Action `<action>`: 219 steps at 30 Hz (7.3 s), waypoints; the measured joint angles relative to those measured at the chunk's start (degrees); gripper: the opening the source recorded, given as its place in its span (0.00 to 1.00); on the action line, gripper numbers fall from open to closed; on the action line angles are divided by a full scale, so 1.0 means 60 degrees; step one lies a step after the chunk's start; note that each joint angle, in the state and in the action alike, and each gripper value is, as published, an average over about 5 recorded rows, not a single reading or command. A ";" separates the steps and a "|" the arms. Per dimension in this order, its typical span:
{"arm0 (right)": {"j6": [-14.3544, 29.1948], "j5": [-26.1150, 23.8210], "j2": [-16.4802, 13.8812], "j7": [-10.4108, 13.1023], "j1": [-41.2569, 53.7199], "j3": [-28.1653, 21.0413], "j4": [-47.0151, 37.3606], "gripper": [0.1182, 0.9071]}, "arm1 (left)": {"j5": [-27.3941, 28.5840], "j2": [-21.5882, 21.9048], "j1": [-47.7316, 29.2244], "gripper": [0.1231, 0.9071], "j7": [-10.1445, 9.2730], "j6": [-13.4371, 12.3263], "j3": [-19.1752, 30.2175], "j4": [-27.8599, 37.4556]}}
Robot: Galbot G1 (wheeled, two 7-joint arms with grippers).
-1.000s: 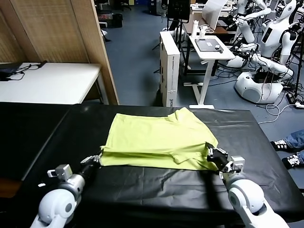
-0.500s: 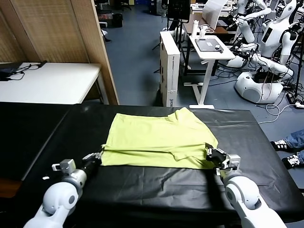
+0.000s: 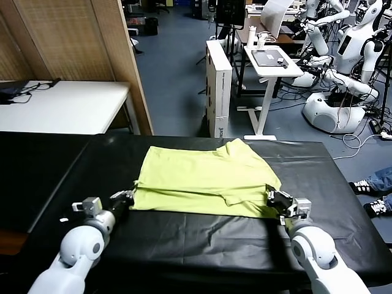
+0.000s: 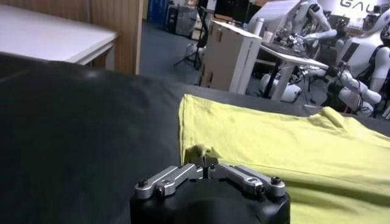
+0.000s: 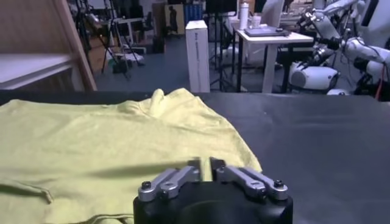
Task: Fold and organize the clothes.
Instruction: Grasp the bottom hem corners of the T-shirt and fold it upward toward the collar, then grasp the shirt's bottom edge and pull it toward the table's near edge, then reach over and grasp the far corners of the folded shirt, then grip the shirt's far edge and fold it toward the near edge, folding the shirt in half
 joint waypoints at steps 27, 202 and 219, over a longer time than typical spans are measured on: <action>-0.0075 -0.0180 -0.1212 -0.0280 -0.2918 0.1004 0.1449 0.90 | 0.0410 -0.0637 0.2024 1.00 -0.0312 0.0163 -0.0673 -0.1287; -0.0946 0.1411 0.0069 -0.2276 0.6059 -0.3559 -0.5070 0.03 | -0.0465 0.0543 -0.4342 0.09 0.0802 0.1141 0.1661 0.4212; -0.1830 0.2443 -0.1058 -0.1556 0.3999 -0.1986 -0.1872 0.03 | -0.1679 0.1836 -0.2506 0.08 0.0431 0.1249 0.0527 0.1635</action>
